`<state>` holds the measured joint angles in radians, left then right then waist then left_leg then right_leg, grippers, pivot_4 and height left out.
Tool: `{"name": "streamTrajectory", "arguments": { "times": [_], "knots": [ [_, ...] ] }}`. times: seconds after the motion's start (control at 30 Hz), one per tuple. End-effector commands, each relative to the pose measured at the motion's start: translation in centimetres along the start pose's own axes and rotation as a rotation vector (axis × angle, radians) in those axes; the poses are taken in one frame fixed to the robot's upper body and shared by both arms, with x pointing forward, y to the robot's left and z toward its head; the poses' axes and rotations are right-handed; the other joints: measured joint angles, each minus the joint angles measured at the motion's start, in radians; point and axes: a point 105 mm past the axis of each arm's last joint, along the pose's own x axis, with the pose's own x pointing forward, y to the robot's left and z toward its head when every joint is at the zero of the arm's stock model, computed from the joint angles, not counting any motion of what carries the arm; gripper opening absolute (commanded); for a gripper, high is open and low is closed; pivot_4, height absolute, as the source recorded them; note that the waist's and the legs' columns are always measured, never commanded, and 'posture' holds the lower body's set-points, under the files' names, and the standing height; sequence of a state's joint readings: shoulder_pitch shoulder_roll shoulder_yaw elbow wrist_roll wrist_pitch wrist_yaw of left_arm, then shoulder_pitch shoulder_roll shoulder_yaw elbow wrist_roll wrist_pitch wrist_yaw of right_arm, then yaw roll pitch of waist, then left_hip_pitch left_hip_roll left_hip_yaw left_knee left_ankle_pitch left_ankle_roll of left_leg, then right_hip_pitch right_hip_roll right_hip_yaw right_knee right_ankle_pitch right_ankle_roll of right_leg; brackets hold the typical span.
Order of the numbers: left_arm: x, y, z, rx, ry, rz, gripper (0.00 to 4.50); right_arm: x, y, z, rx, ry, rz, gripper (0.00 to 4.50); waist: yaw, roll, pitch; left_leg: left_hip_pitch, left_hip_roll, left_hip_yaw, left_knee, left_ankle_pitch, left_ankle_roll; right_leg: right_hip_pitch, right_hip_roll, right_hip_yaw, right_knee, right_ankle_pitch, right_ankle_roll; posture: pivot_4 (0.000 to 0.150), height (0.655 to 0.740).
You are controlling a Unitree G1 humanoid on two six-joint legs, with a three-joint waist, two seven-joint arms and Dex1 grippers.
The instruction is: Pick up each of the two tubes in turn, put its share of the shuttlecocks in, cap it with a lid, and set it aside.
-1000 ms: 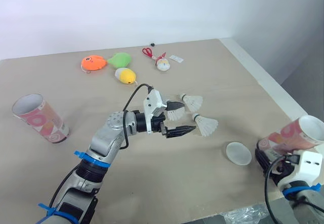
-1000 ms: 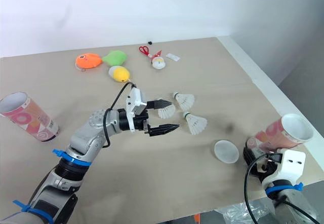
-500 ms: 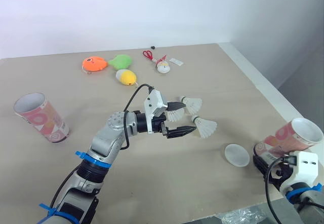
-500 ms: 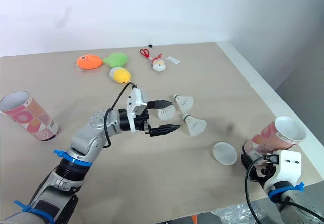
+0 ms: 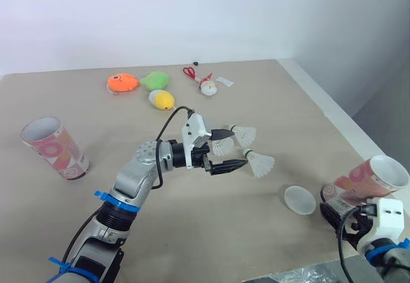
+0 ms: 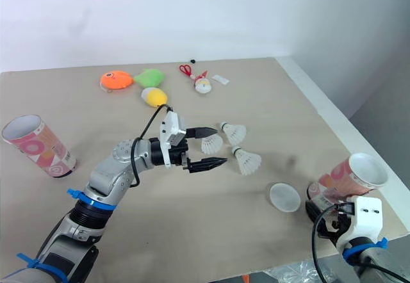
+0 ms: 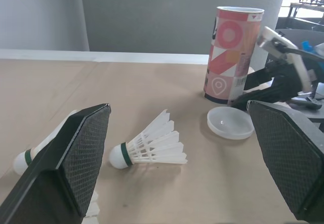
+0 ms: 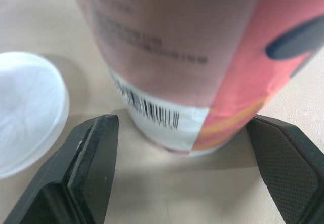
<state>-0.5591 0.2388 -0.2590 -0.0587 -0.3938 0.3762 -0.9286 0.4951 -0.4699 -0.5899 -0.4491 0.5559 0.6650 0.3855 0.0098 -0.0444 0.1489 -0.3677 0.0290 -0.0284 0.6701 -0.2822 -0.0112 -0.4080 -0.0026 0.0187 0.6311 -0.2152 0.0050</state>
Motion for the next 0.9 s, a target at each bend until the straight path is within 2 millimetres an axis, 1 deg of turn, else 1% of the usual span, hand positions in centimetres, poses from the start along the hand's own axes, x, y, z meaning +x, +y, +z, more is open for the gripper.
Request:
{"name": "streamTrajectory", "arguments": {
  "times": [0.03,0.17,0.3,0.43,0.63,0.73,0.77,0.83,0.9],
  "knots": [
    [0.2,-0.4,1.1,0.036,-0.034,-0.022,4.5,-0.9,0.4,-3.5,0.079,0.13,0.062,4.23,0.0,0.001,0.0,0.0,0.0,-0.001,0.0,0.0,0.0,0.0,0.0,0.0,0.0,0.0,0.001,0.15,0.74],
    [0.3,-0.5,1.1,0.035,-0.033,-0.028,4.5,-1.3,0.3,-2.7,0.078,0.096,0.094,4.23,0.0,0.003,-0.001,-0.001,0.0,-0.001,0.0,-0.003,0.004,0.0,0.0,0.0,0.0,-0.001,0.003,0.15,0.74],
    [0.3,-0.4,1.1,0.035,-0.034,-0.028,4.5,-1.8,0.7,-1.6,0.066,0.036,0.139,4.23,0.0,0.007,0.0,-0.001,-0.001,-0.001,0.0,-0.004,0.006,0.0,0.0,0.0,0.0,-0.002,0.004,0.15,0.74],
    [0.3,-0.4,1.1,0.034,-0.034,-0.027,4.5,-2.3,1.3,-1.2,0.043,-0.01,0.192,4.23,0.0,0.013,0.002,-0.002,-0.001,0.0,0.0,-0.005,0.007,0.0,0.0,0.0,0.0,-0.003,0.004,0.15,0.74],
    [0.2,-0.5,1.1,0.031,-0.033,-0.026,4.5,-3.7,2.1,0.2,0.051,-0.086,0.29,4.23,-0.001,0.021,0.004,-0.002,-0.001,0.001,0.0,-0.005,0.007,0.0,0.0,0.001,0.001,-0.005,0.0,0.15,0.74],
    [0.2,-0.5,1.0,0.03,-0.031,-0.028,4.5,-4.2,2.9,1.1,0.046,-0.108,0.348,4.23,-0.001,0.025,0.004,-0.002,-0.002,0.002,0.0,-0.005,0.007,0.0,0.0,0.002,0.001,-0.005,0.0,0.15,0.74],
    [0.2,-0.5,1.0,0.029,-0.03,-0.028,4.5,-4.3,3.3,1.7,0.035,-0.125,0.368,4.23,-0.001,0.028,0.004,-0.002,-0.002,0.002,0.0,-0.005,0.007,0.0,0.0,0.003,0.001,-0.005,0.0,0.15,0.74],
    [0.2,-0.5,0.9,0.027,-0.03,-0.028,4.5,-4.4,4.3,2.8,0.006,-0.153,0.417,4.23,-0.003,0.03,0.004,-0.002,-0.002,0.003,0.0,-0.005,0.007,0.0,0.0,0.004,0.001,-0.004,0.001,0.15,0.74],
    [0.2,-0.5,0.8,0.025,-0.029,-0.027,4.5,-4.6,5.9,3.9,-0.026,-0.174,0.489,4.23,-0.004,0.031,0.004,-0.002,-0.002,0.005,0.0,-0.005,0.007,-0.001,0.0,0.006,0.001,-0.004,0.002,0.15,0.74]
  ]
}}
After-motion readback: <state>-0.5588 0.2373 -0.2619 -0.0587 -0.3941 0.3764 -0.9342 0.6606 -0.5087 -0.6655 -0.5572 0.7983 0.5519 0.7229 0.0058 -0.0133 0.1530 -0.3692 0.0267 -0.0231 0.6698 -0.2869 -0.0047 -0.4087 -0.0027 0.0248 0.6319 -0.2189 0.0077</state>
